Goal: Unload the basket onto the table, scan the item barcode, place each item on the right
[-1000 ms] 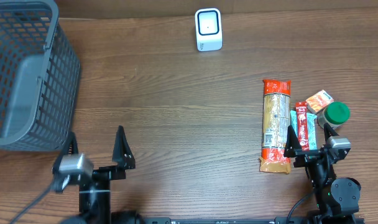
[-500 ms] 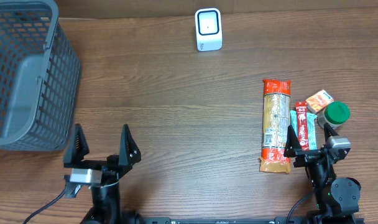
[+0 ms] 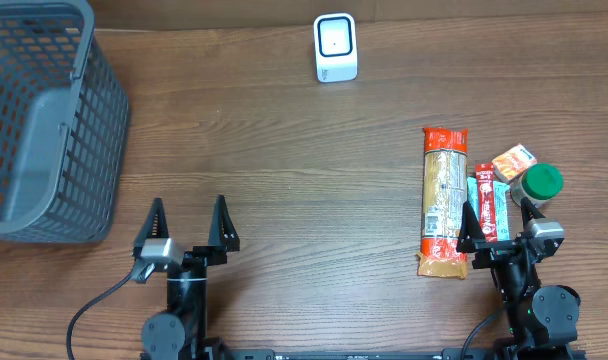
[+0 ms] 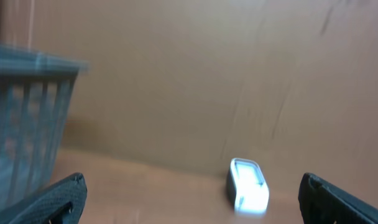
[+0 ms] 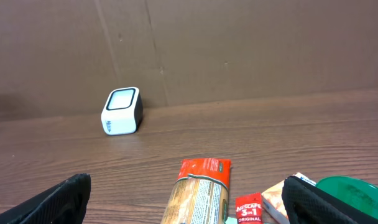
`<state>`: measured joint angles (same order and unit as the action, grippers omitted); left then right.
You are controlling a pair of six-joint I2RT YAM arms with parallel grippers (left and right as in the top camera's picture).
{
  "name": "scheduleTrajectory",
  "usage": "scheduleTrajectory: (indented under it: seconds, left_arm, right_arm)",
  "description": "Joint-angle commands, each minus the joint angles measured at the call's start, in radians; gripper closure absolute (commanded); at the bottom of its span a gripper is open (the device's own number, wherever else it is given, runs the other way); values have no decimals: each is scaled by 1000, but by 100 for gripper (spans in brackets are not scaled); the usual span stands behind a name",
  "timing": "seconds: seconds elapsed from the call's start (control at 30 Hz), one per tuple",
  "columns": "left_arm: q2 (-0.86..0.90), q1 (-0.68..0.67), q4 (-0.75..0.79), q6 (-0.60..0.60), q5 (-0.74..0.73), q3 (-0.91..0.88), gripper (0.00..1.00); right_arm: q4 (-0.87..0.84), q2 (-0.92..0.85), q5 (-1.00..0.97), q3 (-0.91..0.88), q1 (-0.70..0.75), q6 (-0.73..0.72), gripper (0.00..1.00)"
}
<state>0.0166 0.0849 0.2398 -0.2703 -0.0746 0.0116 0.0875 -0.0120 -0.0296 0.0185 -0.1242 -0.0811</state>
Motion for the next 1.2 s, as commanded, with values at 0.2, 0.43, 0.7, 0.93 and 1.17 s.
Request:
scheduleTrajectory:
  seconds: [0.2,0.43,0.7,0.93,1.17]
  left_arm:
    - [-13,-9,-282,95,-2,-7,0]
    - [-13,-9,-312,252,-2,-7,0]
    - [-12,-9,-312,248,-3,-7,0]
    - [-12,-9,-312,248,-3,-7,0]
    - [-12,-9,-312,248,-3,-7,0]
  right_arm:
    - [-6,9,2,-11,4,3,0]
    - [-6,9,2,-11,4,3,0]
    - [-6,9,2,-11,4,3,0]
    - [-6,9,2,-11,4,3,0]
    - [-6,9,2,-11,4,3,0]
